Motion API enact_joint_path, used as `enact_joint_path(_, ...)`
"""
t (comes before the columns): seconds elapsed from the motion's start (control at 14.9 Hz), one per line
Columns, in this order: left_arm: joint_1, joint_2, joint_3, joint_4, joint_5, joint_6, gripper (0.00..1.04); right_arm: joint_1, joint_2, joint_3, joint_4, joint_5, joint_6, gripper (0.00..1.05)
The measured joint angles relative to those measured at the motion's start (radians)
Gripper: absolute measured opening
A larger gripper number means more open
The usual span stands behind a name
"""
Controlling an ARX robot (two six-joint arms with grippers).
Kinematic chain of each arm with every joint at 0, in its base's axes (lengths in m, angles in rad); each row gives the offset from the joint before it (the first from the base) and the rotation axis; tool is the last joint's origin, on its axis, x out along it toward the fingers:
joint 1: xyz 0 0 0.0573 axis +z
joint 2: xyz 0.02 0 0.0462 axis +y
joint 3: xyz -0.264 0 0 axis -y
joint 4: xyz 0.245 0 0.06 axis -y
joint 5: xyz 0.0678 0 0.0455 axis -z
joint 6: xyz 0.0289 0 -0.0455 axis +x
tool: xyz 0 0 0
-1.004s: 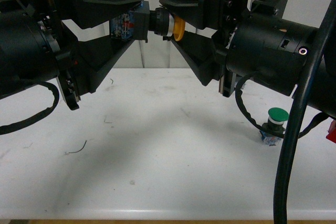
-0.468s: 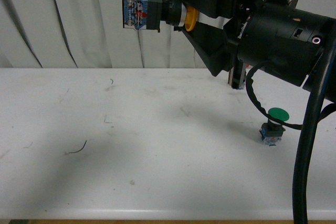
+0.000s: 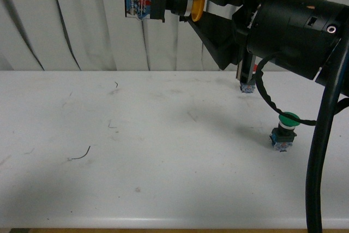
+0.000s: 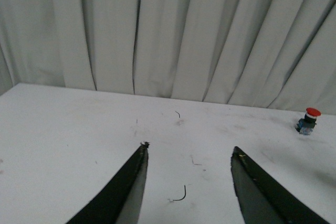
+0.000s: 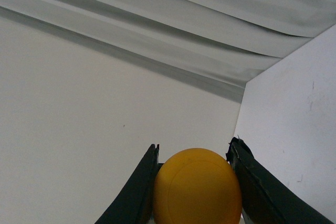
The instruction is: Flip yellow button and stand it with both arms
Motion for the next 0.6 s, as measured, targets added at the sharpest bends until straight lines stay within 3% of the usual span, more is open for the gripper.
enact_joint_path(0.2, -0.001, -0.016, -0.008, -0.008, 0.0, 0.023, 0.37, 0.0, -0.005, 0.004, 0.0, 0.0, 0.0, 0.36)
enact_joint_path(0.47, -0.003, -0.072, -0.039, -0.044, 0.0, 0.066, 0.03, 0.0, -0.021, 0.008, -0.008, 0.0, -0.001, 0.36)
enact_joint_path(0.6, -0.003, -0.116, -0.049, -0.071, 0.0, 0.069, 0.02, 0.0, -0.026, 0.011, -0.029, -0.001, -0.002, 0.36)
